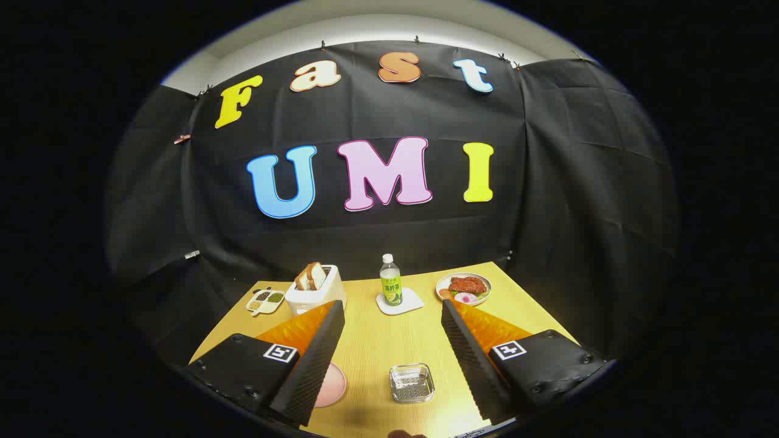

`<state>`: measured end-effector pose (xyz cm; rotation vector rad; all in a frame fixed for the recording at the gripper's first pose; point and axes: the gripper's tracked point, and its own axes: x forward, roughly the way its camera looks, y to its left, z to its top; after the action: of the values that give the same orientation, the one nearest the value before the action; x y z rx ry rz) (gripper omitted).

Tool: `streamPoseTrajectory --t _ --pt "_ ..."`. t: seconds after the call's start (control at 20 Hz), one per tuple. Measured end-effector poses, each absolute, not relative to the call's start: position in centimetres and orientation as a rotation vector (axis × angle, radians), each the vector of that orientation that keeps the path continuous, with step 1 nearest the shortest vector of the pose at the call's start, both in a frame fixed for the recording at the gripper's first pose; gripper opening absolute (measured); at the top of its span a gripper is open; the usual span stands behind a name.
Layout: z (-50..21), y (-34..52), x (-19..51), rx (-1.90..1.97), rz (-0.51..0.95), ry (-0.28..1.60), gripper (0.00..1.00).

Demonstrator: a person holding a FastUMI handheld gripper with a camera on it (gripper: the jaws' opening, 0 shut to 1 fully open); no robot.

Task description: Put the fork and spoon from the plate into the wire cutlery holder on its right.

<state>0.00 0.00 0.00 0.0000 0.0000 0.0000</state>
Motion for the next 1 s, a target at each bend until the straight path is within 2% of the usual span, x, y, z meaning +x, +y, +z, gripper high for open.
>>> streamPoseTrajectory --t 1.0 --pt "-1.5 2.6 1.2 -0.011 0.052 0.043 1.0"
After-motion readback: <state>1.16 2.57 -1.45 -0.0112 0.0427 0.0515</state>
